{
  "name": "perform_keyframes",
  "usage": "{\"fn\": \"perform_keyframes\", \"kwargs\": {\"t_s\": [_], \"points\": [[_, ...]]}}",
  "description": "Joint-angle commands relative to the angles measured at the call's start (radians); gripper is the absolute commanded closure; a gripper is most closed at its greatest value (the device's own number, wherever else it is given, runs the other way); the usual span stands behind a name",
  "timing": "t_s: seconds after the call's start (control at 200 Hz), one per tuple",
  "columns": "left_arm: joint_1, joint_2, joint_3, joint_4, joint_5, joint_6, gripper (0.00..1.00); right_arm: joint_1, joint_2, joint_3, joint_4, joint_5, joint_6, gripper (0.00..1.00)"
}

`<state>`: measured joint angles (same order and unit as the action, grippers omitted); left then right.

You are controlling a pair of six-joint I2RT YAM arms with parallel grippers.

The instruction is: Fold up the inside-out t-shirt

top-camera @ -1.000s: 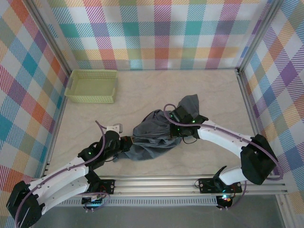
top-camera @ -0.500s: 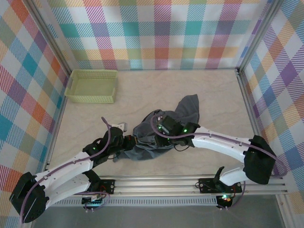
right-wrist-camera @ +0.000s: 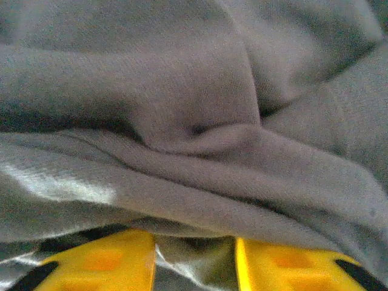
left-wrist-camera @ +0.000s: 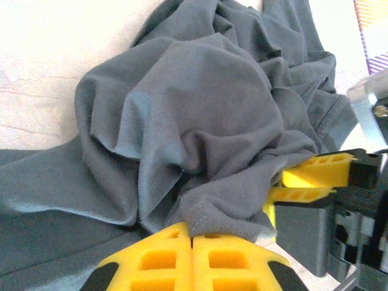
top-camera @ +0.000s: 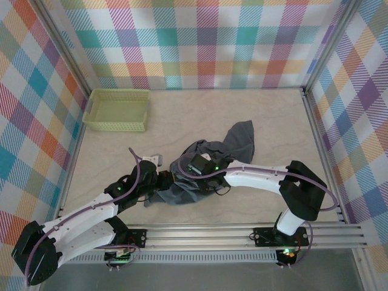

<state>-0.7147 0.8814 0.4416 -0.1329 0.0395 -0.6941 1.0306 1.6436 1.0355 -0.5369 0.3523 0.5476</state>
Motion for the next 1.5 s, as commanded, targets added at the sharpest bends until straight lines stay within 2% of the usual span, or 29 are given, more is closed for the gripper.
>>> {"fn": "perform_keyframes", "kwargs": {"t_s": [0.0, 0.07, 0.125, 0.185, 0.44, 0.55, 0.635, 0.705, 0.805, 0.955, 1.035, 1.155, 1.285, 1.495], "points": [[0.01, -0.028, 0.037, -0.048, -0.038, 0.013, 1.0, -0.01, 0.006, 0.026, -0.011, 0.077, -0.008, 0.76], [0.014, -0.041, 0.055, -0.098, -0.075, 0.019, 1.0, -0.009, -0.019, 0.003, -0.013, 0.092, -0.015, 0.93], [0.024, -0.043, 0.07, -0.136, -0.115, 0.019, 1.0, -0.009, -0.061, -0.027, -0.005, 0.094, -0.03, 1.0], [0.053, -0.031, 0.083, -0.191, -0.131, 0.016, 1.0, -0.01, -0.132, -0.068, 0.008, 0.095, -0.053, 1.0], [0.169, 0.127, 0.17, -0.232, -0.083, 0.029, 1.0, -0.01, -0.473, -0.256, 0.141, 0.051, -0.173, 1.0], [0.181, 0.231, 0.242, -0.305, -0.105, 0.057, 1.0, -0.016, -0.535, -0.31, 0.186, 0.049, -0.161, 1.0], [0.181, 0.301, 0.293, -0.396, -0.163, 0.074, 1.0, -0.026, -0.538, -0.327, 0.195, 0.053, -0.128, 1.0], [0.176, 0.326, 0.307, -0.443, -0.185, 0.097, 0.86, -0.035, -0.528, -0.336, 0.205, 0.04, -0.114, 1.0], [0.126, 0.314, 0.329, -0.508, -0.232, 0.11, 0.66, -0.034, -0.507, -0.34, 0.239, -0.004, -0.111, 1.0], [-0.036, 0.211, 0.383, -0.615, -0.343, 0.038, 0.55, -0.031, -0.487, -0.329, 0.292, -0.071, -0.119, 1.0], [-0.128, 0.187, 0.411, -0.592, -0.315, -0.001, 0.54, -0.03, -0.489, -0.329, 0.318, -0.093, -0.127, 1.0], [-0.23, 0.247, 0.448, -0.5, -0.257, -0.044, 0.54, -0.015, -0.494, -0.319, 0.334, -0.11, -0.14, 1.0], [-0.277, 0.323, 0.464, -0.38, -0.192, -0.109, 0.59, 0.002, -0.505, -0.312, 0.337, -0.107, -0.141, 1.0], [-0.341, 0.307, 0.404, -0.266, -0.218, -0.237, 0.64, 0.009, -0.516, -0.302, 0.327, -0.087, -0.141, 1.0]]}}
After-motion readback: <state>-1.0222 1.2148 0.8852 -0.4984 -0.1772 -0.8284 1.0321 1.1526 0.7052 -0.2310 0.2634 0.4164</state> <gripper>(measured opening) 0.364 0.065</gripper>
